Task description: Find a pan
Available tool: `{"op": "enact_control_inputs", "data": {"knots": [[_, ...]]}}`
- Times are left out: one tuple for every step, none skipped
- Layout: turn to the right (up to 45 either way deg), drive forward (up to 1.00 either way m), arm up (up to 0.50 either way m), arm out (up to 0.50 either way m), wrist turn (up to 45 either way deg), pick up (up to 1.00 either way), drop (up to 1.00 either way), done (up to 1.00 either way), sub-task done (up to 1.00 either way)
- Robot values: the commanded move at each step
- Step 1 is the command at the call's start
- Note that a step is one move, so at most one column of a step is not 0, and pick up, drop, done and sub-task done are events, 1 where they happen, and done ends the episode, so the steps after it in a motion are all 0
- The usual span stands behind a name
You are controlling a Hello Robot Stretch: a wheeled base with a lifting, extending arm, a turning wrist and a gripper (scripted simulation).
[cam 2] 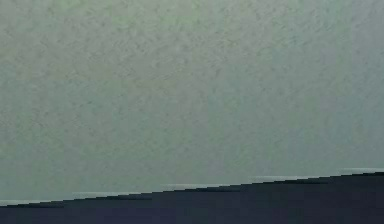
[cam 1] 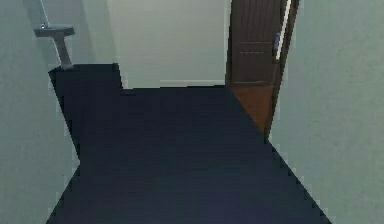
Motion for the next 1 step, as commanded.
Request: {"op": "enact_control_inputs", "data": {"knots": [[6.0, 0.0, 0.0, 0.0, 0.0, 0.0, 0.0, 0.0, 0.0]]}}
